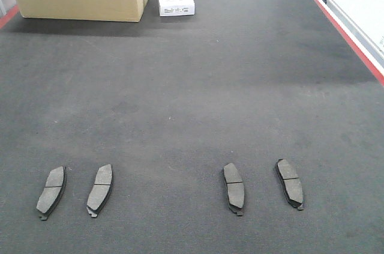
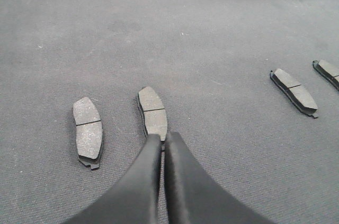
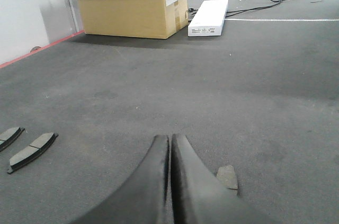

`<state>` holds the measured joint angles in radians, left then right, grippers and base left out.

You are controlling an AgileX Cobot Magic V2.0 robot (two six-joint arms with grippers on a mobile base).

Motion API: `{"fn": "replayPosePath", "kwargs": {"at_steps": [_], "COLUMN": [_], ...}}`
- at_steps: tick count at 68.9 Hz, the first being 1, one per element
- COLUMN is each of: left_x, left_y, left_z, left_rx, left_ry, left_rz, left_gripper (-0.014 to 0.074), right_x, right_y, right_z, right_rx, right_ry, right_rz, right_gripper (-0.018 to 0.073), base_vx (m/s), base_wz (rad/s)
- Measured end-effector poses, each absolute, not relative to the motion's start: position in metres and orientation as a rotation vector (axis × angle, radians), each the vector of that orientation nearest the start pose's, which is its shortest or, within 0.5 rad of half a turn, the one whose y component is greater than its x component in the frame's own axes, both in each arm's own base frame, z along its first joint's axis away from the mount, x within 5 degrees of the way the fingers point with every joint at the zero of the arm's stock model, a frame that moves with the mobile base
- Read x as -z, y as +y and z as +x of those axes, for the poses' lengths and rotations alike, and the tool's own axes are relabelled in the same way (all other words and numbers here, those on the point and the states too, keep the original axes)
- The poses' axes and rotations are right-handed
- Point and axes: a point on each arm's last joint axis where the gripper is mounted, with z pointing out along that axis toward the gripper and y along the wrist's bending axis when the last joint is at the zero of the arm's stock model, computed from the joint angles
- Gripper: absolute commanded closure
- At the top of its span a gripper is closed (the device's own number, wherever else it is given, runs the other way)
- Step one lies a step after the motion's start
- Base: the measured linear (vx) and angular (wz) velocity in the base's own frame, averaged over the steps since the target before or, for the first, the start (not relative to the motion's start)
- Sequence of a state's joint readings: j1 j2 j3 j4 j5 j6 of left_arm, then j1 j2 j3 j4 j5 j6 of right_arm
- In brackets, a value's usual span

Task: Move and align brake pads A on conveyor

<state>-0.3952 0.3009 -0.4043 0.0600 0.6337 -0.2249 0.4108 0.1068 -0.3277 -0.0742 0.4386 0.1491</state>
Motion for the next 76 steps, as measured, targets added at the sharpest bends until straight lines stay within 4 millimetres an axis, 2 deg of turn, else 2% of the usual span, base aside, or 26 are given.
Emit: {"fn": "replayPosePath", "kwargs": {"at_steps": [30,36,53,69,76], "left_x": [-0.271,-0.261,-0.226,-0.188,-0.191], "left_y": [-0.022,-0.02,-0.007,-0.002,-0.002], "left_z": [0.062,0.06,0.049,0.054,0.056], "left_rx": [0.326,0.307,0.119,0.027,0.043], "left_ry": [2.023,2.012,1.811,1.748,1.656], "left_rz": [0.2,0.187,0.141,0.052,0.03], "left_gripper": [0.0602,0.0602,0.0602,0.0602,0.0602], "right_x": [-0.277,-0.276,-0.276,-0.276,-0.276], "right_y": [0.016,0.016,0.016,0.016,0.016], "right_z": [0.043,0.043,0.043,0.043,0.043], "right_rx": [-0.34,-0.34,-0.34,-0.339,-0.339], "right_ry": [1.693,1.694,1.696,1.698,1.7], "right_rz": [-0.257,-0.257,-0.257,-0.257,-0.258], "right_gripper": [0.0571,0.0571,0.0571,0.0571,0.0571], "base_vx": [0.0,0.0,0.0,0.0,0.0], "base_wz": [0.0,0.0,0.0,0.0,0.0]}}
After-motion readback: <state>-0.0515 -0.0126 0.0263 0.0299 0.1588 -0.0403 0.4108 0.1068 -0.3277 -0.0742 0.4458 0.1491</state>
